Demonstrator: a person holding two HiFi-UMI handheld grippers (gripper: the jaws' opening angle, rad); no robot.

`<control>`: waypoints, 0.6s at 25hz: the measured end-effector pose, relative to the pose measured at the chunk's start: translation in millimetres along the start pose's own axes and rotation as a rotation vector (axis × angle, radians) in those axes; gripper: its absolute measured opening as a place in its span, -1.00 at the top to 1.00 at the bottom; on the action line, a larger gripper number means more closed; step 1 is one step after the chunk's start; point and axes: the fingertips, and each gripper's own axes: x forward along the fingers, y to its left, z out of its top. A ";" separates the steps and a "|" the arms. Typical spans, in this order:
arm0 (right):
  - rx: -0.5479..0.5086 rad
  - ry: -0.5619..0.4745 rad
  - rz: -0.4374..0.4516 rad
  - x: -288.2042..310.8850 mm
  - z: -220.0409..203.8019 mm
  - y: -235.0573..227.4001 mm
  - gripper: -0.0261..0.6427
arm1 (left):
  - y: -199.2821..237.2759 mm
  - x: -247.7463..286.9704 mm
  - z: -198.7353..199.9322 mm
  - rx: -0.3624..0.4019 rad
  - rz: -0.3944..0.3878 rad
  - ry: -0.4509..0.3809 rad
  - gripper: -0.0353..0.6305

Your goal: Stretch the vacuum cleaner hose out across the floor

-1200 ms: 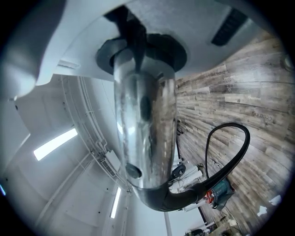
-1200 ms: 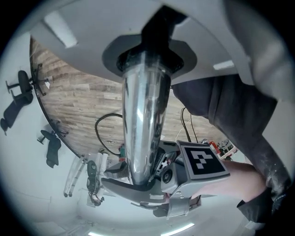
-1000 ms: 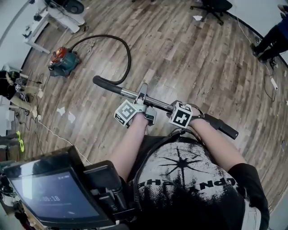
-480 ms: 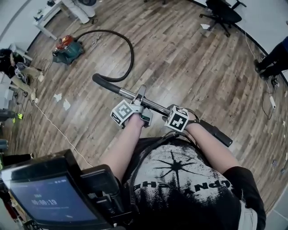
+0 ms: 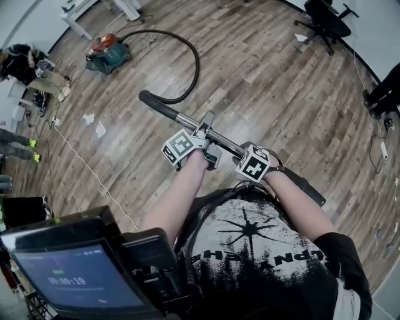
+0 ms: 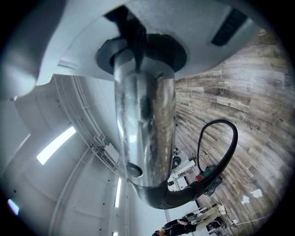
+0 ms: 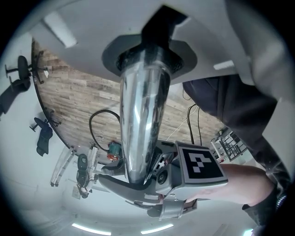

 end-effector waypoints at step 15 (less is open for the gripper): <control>0.047 0.057 -0.012 8.6 4.5 106.6 0.65 | 11.4 -100.7 -20.1 -0.059 -0.026 0.057 0.74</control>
